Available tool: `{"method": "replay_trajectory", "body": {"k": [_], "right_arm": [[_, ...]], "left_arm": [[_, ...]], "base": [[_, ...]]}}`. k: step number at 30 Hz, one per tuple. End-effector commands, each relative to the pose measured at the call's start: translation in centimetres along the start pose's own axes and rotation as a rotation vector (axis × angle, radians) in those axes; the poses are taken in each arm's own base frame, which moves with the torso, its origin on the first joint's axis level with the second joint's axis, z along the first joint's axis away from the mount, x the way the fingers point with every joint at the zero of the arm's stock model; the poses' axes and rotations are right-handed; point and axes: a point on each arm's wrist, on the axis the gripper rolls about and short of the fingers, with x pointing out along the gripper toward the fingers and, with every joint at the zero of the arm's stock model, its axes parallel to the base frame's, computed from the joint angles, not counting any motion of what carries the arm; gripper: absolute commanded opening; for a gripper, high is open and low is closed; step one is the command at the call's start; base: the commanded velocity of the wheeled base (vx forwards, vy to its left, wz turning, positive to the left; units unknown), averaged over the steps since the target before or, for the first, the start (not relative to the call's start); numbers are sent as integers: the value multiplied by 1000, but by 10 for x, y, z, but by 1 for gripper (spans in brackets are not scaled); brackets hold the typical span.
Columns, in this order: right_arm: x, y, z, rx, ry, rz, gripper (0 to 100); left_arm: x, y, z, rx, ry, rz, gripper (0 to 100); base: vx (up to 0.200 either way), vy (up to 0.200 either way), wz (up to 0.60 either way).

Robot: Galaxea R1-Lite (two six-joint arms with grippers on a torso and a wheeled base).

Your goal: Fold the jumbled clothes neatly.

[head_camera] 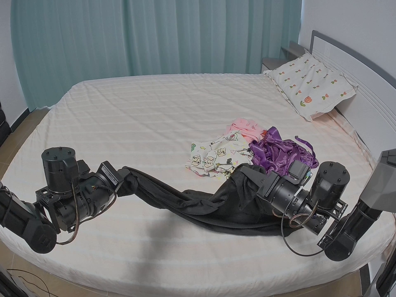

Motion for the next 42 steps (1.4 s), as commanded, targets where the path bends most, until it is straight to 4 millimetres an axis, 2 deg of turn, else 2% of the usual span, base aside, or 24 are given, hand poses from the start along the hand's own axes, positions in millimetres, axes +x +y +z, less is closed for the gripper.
{"method": "replay_trajectory", "body": {"k": [1,42], "right_arm": [[0,2,1,0,-8,10,0],[-3,9,3,1,-12,35,0]], "left_arm": [[-2,-2,1,0,-5,-8,0],[-6,-4,1,6,-5,-19,0]], "base": [[0,200,0],[0,200,0]]}}
